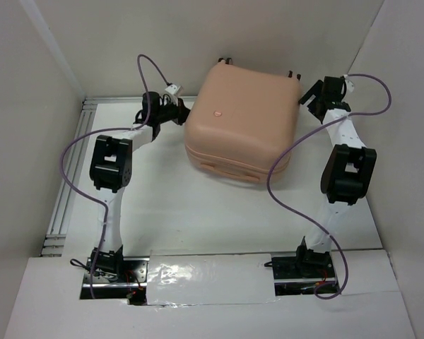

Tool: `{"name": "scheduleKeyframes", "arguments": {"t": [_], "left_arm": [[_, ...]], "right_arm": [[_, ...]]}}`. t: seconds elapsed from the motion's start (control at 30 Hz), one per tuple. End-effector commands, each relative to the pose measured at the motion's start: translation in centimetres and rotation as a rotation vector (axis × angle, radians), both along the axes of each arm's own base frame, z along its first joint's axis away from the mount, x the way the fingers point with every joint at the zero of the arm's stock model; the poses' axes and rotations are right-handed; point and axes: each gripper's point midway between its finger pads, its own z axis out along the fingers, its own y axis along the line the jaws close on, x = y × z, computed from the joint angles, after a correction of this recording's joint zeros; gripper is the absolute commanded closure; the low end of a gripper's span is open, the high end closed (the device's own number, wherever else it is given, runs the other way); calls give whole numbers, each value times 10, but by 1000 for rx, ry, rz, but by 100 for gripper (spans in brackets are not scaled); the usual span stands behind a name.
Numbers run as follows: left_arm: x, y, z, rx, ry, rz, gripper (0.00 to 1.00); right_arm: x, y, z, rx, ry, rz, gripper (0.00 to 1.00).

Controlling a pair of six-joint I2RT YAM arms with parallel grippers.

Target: Pack the luggage

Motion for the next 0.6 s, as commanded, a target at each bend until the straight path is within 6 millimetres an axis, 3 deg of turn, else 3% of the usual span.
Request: {"name": "scheduleKeyframes", "arguments": {"t": [0.0, 0.07, 0.1, 0.13, 0.2, 0.27, 0.3, 0.33, 0.4, 0.43, 0.57], "left_arm": [[-59, -62, 52, 8, -132, -167, 100], [-81, -67, 44, 43, -124, -165, 100], [-97, -77, 61, 43, -153, -193, 100], [-109, -80, 54, 50, -131, -197, 100], [-128, -95, 60, 48, -150, -217, 100], [-146, -102, 67, 45, -163, -231, 100], [-151, -106, 69, 43, -166, -241, 100], [-159, -113, 72, 43, -164, -259, 100], [-161, -111, 61, 64, -137, -221, 100], [-157, -108, 63, 63, -143, -185, 100], [-133, -87, 48, 81, -115, -83, 100]], "right_arm": [[29, 50, 1, 56, -28, 194, 1], [39, 58, -17, 70, 6, 259, 1], [50, 60, -5, 71, -28, 275, 1], [56, 64, -20, 84, -12, 309, 1], [70, 70, -11, 96, -56, 347, 1], [81, 82, -22, 138, -68, 415, 2], [91, 85, -9, 138, -113, 441, 3], [97, 88, -22, 153, -105, 458, 5], [107, 99, -8, 148, -132, 499, 5], [110, 114, -19, 138, -116, 532, 5], [114, 133, -19, 124, -122, 581, 5]]}}
